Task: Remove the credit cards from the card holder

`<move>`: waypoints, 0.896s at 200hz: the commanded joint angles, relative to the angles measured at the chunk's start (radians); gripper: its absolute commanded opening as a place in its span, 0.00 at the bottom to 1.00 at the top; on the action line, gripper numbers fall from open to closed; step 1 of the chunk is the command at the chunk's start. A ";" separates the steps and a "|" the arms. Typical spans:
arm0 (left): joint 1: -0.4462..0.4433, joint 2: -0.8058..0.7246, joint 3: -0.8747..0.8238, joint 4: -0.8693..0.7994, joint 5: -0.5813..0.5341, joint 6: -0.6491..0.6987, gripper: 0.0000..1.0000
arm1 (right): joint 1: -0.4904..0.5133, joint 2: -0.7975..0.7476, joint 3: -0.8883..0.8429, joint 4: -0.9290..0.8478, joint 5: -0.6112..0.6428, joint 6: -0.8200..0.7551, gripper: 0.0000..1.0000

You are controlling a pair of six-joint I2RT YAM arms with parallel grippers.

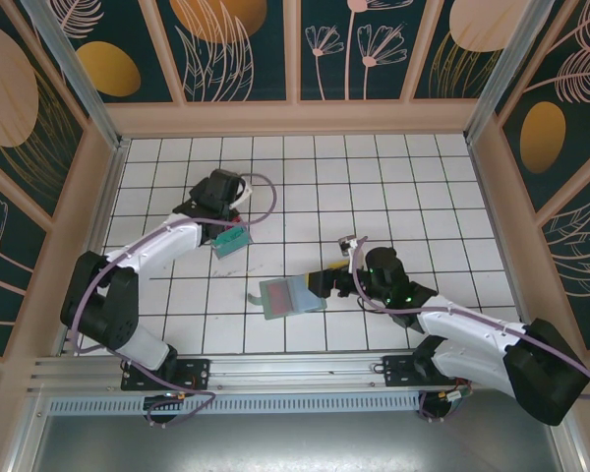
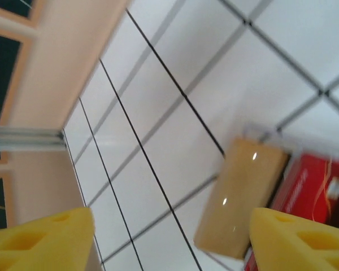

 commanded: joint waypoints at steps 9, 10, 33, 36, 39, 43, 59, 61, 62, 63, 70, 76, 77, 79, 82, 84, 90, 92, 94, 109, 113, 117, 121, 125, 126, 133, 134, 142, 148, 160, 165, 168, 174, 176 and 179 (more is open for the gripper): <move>0.003 -0.044 0.111 -0.070 0.100 -0.275 0.94 | -0.003 0.032 0.028 0.033 -0.005 0.007 0.99; 0.003 -0.044 0.113 -0.072 0.104 -0.282 0.95 | -0.003 0.033 0.028 0.032 -0.004 0.007 0.99; 0.004 -0.058 0.120 -0.106 0.142 -0.415 0.98 | -0.002 0.049 0.031 0.030 0.008 0.003 0.99; 0.004 -0.061 0.118 -0.109 0.147 -0.432 0.99 | -0.002 0.049 0.031 0.030 0.011 0.001 0.99; 0.003 -0.066 0.114 -0.111 0.152 -0.449 0.99 | -0.001 0.049 0.029 0.030 0.012 0.002 0.99; 0.003 -0.074 0.107 -0.113 0.162 -0.470 0.99 | -0.001 0.051 0.029 0.030 0.017 0.000 0.99; 0.003 -0.132 0.055 -0.088 0.196 -0.564 0.99 | 0.001 0.049 0.029 0.026 0.036 -0.003 0.99; 0.003 -0.139 0.045 -0.083 0.200 -0.578 0.99 | 0.001 0.048 0.028 0.025 0.038 -0.003 0.99; 0.003 -0.144 0.041 -0.080 0.202 -0.587 0.99 | 0.001 0.048 0.028 0.025 0.038 -0.004 0.99; 0.004 -0.149 0.036 -0.078 0.205 -0.591 0.99 | 0.001 0.048 0.028 0.024 0.039 -0.004 0.99; 0.003 -0.180 0.008 -0.071 0.229 -0.645 0.99 | 0.003 0.046 0.027 0.024 0.044 -0.007 0.98; 0.002 -0.211 -0.017 -0.062 0.243 -0.685 0.99 | 0.005 0.045 0.026 0.022 0.052 -0.007 0.98; 0.003 -0.214 -0.023 -0.058 0.248 -0.695 0.99 | 0.005 0.045 0.026 0.022 0.053 -0.008 0.98; 0.003 -0.227 -0.031 -0.052 0.254 -0.712 0.98 | 0.006 0.045 0.026 0.020 0.057 -0.008 0.98; 0.003 -0.246 -0.049 -0.044 0.271 -0.730 0.98 | 0.006 0.045 0.026 0.018 0.062 -0.008 0.98; 0.003 -0.257 -0.059 -0.039 0.288 -0.742 0.99 | 0.008 0.044 0.026 0.017 0.065 -0.008 0.98; 0.003 -0.293 -0.094 -0.021 0.339 -0.771 0.99 | 0.012 0.044 0.026 0.011 0.074 -0.009 0.97; 0.003 -0.303 -0.100 -0.014 0.354 -0.784 0.99 | 0.013 0.045 0.026 0.008 0.078 -0.009 0.97; 0.004 -0.318 -0.116 -0.008 0.367 -0.792 0.99 | 0.014 0.044 0.028 0.006 0.082 -0.008 0.97; 0.002 -0.419 -0.223 0.052 0.455 -0.888 0.98 | 0.023 0.050 0.035 -0.018 0.111 -0.010 0.96; 0.002 -0.446 -0.249 0.068 0.473 -0.915 0.99 | 0.025 0.052 0.037 -0.023 0.118 -0.007 0.96; 0.002 -0.471 -0.273 0.082 0.491 -0.943 0.99 | 0.027 0.054 0.036 -0.029 0.125 -0.009 0.96; 0.001 -0.499 -0.297 0.094 0.507 -0.969 0.99 | 0.030 0.055 0.039 -0.033 0.133 -0.008 0.95; 0.000 -0.520 -0.319 0.107 0.526 -0.996 0.99 | 0.033 0.057 0.039 -0.035 0.139 -0.009 0.95; 0.000 -0.524 -0.325 0.111 0.529 -1.002 0.98 | 0.034 0.057 0.040 -0.036 0.143 -0.009 0.95; 0.000 -0.570 -0.360 0.124 0.551 -1.051 0.99 | 0.038 0.062 0.042 -0.041 0.157 -0.009 0.94; 0.000 -0.576 -0.367 0.125 0.553 -1.058 0.98 | 0.039 0.063 0.043 -0.042 0.158 -0.009 0.94; -0.002 -0.617 -0.407 0.134 0.573 -1.109 0.99 | 0.043 0.066 0.044 -0.048 0.169 -0.010 0.93; -0.006 -0.648 -0.436 0.141 0.581 -1.145 0.98 | 0.047 0.069 0.043 -0.051 0.177 -0.009 0.93; -0.012 -0.702 -0.484 0.140 0.582 -1.217 0.99 | 0.055 0.075 0.042 -0.055 0.191 -0.009 0.91; -0.017 -0.719 -0.501 0.135 0.585 -1.244 0.99 | 0.059 0.077 0.040 -0.056 0.194 -0.010 0.90; -0.020 -0.727 -0.510 0.132 0.588 -1.256 0.99 | 0.061 0.079 0.039 -0.055 0.195 -0.008 0.89; -0.028 -0.744 -0.525 0.127 0.589 -1.278 0.99 | 0.065 0.084 0.037 -0.058 0.199 -0.009 0.88; -0.030 -0.750 -0.529 0.124 0.589 -1.286 0.98 | 0.067 0.086 0.036 -0.059 0.202 -0.008 0.87; -0.035 -0.757 -0.536 0.121 0.587 -1.301 0.98 | 0.069 0.089 0.036 -0.060 0.205 -0.008 0.87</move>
